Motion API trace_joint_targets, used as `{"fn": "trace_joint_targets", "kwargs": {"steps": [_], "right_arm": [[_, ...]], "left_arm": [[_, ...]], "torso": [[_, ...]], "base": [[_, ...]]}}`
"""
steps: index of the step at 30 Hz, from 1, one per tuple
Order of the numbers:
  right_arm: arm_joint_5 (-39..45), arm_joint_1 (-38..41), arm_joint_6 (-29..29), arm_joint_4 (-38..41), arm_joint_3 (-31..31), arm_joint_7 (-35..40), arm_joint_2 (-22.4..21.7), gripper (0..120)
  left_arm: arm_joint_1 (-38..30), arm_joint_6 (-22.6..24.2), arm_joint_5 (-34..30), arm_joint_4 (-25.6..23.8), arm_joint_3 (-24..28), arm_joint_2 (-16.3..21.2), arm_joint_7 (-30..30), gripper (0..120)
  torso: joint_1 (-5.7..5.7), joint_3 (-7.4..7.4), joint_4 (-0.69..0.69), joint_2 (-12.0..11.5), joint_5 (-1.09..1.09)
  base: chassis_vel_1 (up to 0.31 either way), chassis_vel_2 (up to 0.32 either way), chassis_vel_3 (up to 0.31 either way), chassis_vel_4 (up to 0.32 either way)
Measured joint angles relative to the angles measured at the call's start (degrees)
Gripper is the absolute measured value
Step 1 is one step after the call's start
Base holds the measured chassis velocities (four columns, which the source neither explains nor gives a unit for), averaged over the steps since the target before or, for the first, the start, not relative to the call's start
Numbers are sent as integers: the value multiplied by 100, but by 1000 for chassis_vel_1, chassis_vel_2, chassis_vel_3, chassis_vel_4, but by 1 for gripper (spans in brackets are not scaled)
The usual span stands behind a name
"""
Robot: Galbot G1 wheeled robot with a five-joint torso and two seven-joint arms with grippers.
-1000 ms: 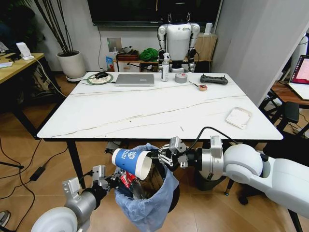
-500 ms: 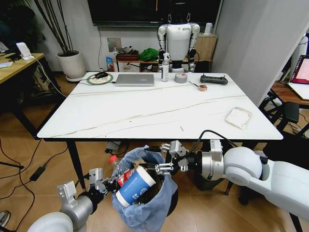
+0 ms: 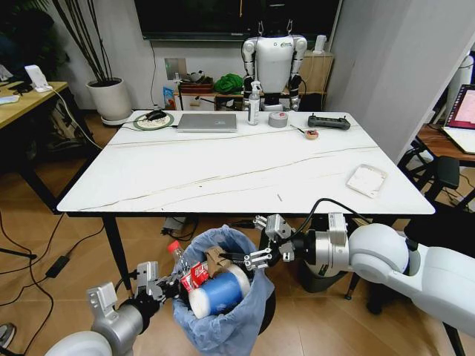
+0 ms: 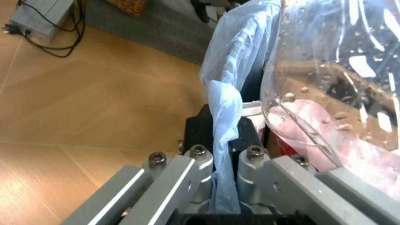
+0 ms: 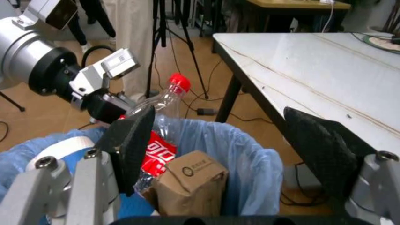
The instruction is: Pick up the trash bin and place the trash from the table into it.
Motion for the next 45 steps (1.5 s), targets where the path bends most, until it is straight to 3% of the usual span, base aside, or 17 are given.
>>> {"fn": "trace_joint_targets", "kwargs": {"steps": [6,14,24,37,45], "right_arm": [[43,-30,21,-5,217,-17,-67,81],[192,-373,109,-290,1112,62,-128,99],[280,-674,343,-777,1855,201,-203,100],[192,-1200,1208,-1719,2474,560,-320,100],[-586,-1492,1393,-2413,2789,1307,-132,100]], "left_arm": [[58,4,70,-3,-1,-30,2,0],[269,0,204,-40,-217,-155,18,0],[501,-54,335,-99,-537,-313,29,0],[675,-166,609,-29,-730,-498,14,0],[827,-175,681,-107,-856,-537,12,0]], "torso": [[0,0,-1,0,0],[0,0,0,0,-1],[0,0,-1,0,-1],[0,0,0,0,-1],[0,0,-1,0,1]], "base": [[0,0,0,0],[0,0,0,0],[0,0,0,0],[0,0,0,0],[0,0,0,0]]}}
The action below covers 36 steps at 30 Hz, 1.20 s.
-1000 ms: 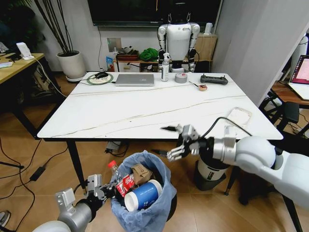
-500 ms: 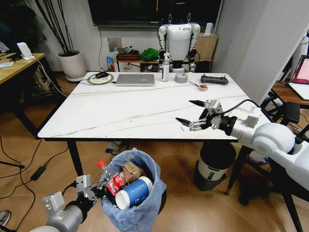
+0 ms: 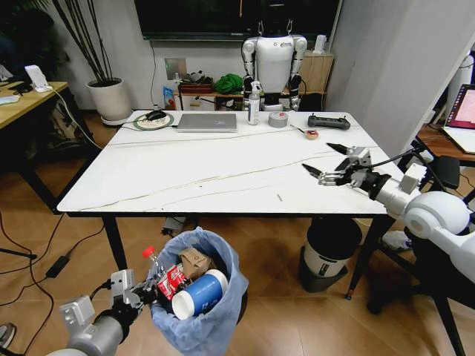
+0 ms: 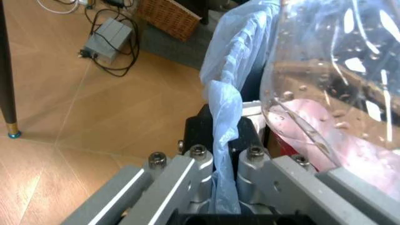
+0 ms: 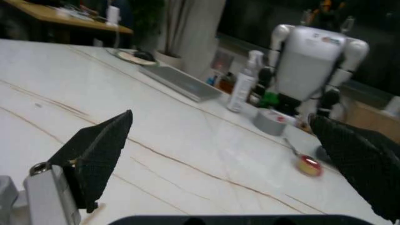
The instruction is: Pick up the trash bin and place the trash from the table into it.
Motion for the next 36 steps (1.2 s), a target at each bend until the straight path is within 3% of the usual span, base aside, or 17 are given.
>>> {"fn": "trace_joint_targets", "kwargs": {"steps": [6,18,36], "right_arm": [[-725,203,-48,-712,-104,359,250,100],[-71,566,-987,-1644,-275,197,612,100],[-921,557,-960,-2244,-283,-19,861,100]], "left_arm": [[-2,-1,18,16,-6,-36,-4,0],[-119,-2,-22,136,22,-100,-9,0],[-160,-2,-64,193,46,-99,-17,0]], "torso": [[0,0,1,0,0],[0,0,1,0,-1],[0,0,1,0,-1]], "base": [[0,0,0,0],[0,0,0,0],[0,0,0,0]]}}
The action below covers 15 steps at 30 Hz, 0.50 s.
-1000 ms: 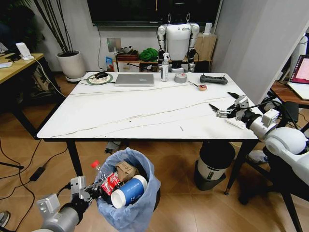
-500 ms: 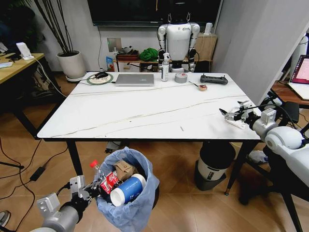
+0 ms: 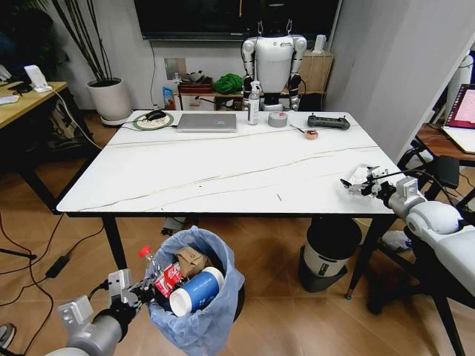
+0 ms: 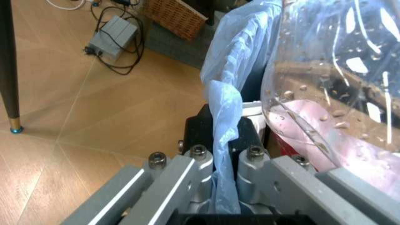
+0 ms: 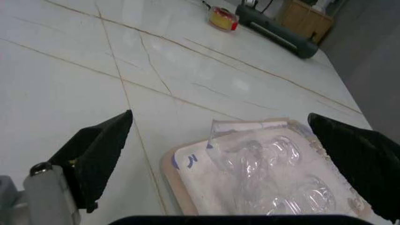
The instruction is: Pick up the trash bin and place the trash from the table into it.
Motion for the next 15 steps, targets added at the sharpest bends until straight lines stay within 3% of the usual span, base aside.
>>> {"fn": "trace_joint_targets", "kwargs": {"steps": [15], "right_arm": [[-406,52,59,-396,36,-9,19,100]], "left_arm": [[-67,0,-44,20,57,30,-2,0]], "torso": [[0,0,0,0,0]], "base": [[0,0,0,0]]}}
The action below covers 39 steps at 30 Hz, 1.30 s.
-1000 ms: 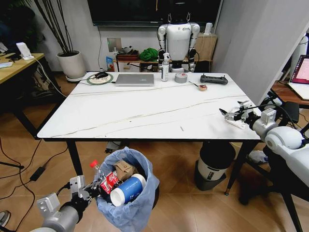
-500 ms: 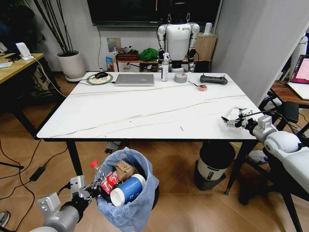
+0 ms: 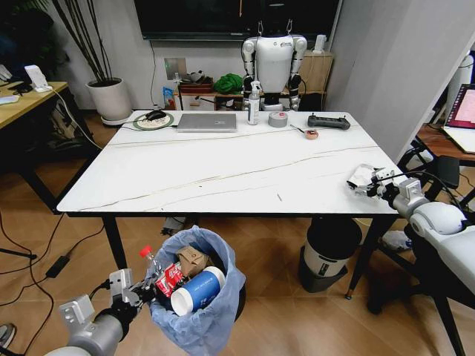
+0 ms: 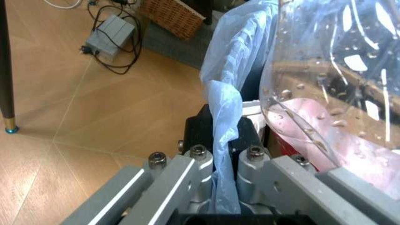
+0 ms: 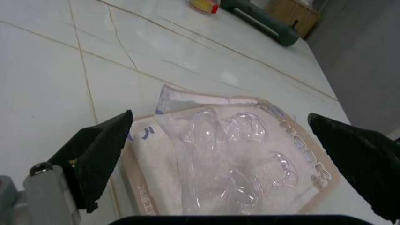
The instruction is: Pick up the trash bin and place the trash from the table into it.
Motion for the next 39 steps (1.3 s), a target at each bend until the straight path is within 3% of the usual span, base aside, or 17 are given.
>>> {"fn": "trace_joint_targets", "kwargs": {"steps": [3,7,9,13,15,28,39], "right_arm": [[-21,1,1,-21,1,-3,0,98],[-52,-1,1,-52,3,-8,5,81],[-61,-2,1,-61,3,-10,8,78],[-67,-3,11,-103,3,-17,24,59],[-68,-3,13,-111,3,-23,24,56],[-69,25,59,-186,-13,-70,3,4],[333,17,99,87,-18,-186,-177,0]], "left_arm": [[-7,0,-2,0,4,1,0,0],[-10,0,-5,3,5,2,0,0],[-11,0,-6,4,3,2,0,0],[-17,0,-8,18,1,4,0,0],[-22,0,-9,22,1,5,-1,0],[-69,1,-21,31,10,-5,-15,0],[-24,7,32,-28,67,-26,-16,0]], "torso": [[0,0,0,0,0],[0,0,0,0,0],[0,0,0,0,0],[0,0,0,0,0],[0,0,0,0,0],[0,0,0,0,0],[0,0,0,0,1]], "base": [[0,0,0,0],[0,0,0,0],[0,0,0,0],[0,0,0,0],[0,0,0,0],[0,0,0,0],[0,0,0,0]]}}
